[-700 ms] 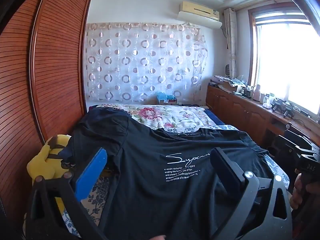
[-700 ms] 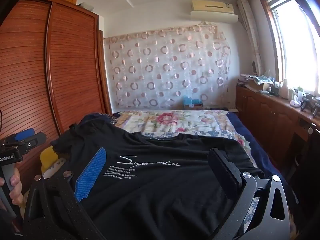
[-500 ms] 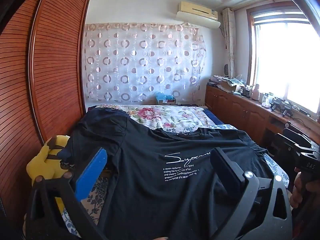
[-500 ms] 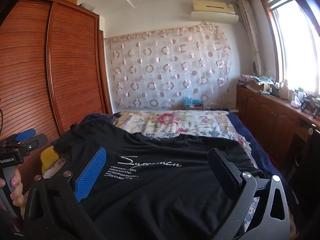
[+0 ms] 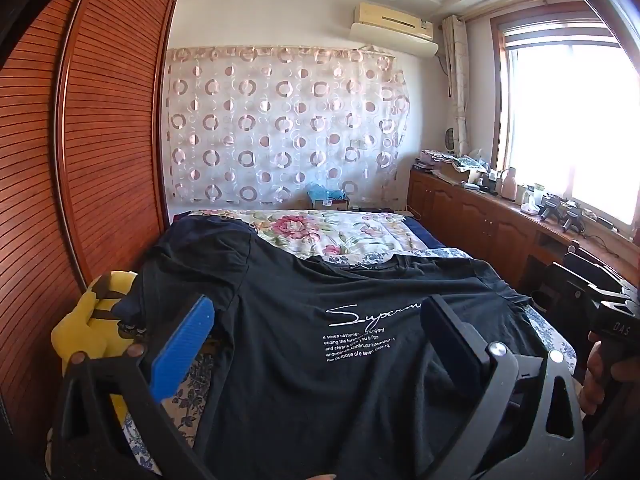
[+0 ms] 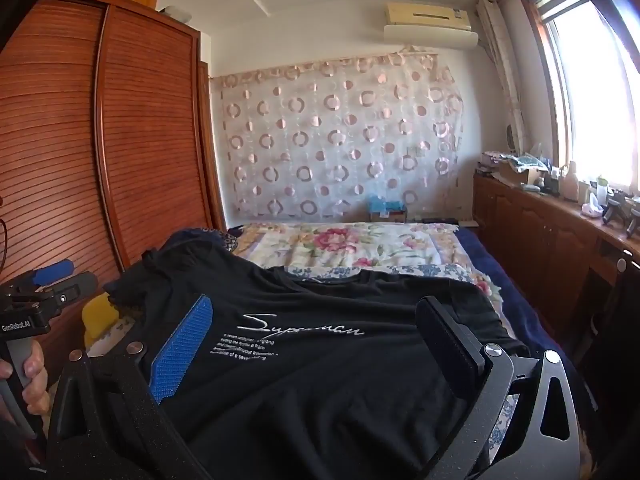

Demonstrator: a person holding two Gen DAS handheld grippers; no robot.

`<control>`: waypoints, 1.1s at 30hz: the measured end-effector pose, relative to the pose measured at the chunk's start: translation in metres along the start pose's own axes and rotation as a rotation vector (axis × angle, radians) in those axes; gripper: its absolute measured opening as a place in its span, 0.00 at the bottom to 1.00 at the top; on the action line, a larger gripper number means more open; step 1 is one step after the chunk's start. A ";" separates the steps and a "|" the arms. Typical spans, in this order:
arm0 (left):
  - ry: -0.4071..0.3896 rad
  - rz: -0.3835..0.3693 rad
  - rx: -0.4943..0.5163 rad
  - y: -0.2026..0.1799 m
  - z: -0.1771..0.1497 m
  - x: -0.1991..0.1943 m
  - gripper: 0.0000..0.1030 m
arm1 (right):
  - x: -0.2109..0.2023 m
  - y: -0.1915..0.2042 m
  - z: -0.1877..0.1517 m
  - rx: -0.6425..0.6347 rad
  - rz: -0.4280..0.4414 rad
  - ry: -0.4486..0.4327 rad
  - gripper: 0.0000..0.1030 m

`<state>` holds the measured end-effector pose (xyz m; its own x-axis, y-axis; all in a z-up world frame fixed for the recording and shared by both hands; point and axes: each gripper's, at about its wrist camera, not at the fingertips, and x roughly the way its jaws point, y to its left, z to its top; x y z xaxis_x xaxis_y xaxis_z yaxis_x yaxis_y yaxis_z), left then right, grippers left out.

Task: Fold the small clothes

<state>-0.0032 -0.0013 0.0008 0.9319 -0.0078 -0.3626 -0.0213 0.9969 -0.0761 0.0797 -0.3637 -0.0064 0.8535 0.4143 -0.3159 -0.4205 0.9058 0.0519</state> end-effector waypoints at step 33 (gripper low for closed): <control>-0.008 0.000 0.010 -0.006 0.001 -0.004 1.00 | -0.001 0.001 0.000 -0.001 -0.002 -0.002 1.00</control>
<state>-0.0064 -0.0067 0.0035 0.9347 -0.0067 -0.3553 -0.0183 0.9976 -0.0670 0.0786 -0.3634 -0.0063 0.8547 0.4131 -0.3143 -0.4196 0.9063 0.0502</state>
